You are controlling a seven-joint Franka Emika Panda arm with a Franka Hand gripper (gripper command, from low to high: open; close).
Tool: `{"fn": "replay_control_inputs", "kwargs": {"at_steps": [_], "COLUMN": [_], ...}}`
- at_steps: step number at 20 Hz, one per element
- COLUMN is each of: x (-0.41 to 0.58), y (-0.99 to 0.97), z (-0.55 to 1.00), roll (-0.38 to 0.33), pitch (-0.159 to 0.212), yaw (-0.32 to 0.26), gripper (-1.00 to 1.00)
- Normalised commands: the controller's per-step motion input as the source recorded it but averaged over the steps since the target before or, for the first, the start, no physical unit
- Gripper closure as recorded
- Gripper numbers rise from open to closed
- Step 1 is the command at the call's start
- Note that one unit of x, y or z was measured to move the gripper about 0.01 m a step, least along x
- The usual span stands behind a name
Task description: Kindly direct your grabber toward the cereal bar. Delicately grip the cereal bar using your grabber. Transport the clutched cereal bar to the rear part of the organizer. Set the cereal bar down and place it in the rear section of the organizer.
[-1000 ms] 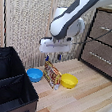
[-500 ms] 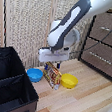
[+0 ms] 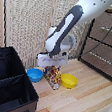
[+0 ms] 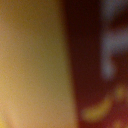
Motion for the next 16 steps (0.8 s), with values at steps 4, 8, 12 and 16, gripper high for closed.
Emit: {"fn": "replay_control_inputs", "kwargs": {"at_steps": [4, 8, 12, 16], "x": [0.000, -0.006, -0.003, 0.077], "y": [0.00, 0.00, 0.00, -0.07], "z": [0.00, 0.01, 0.30, 0.65], "roll": [0.000, 0.000, 0.000, 0.001], "pitch": [0.000, 0.000, 0.014, 0.019], "yaw": [0.000, -0.006, 0.002, 0.000], "gripper": [1.00, 1.00, 1.00, 1.00]}}
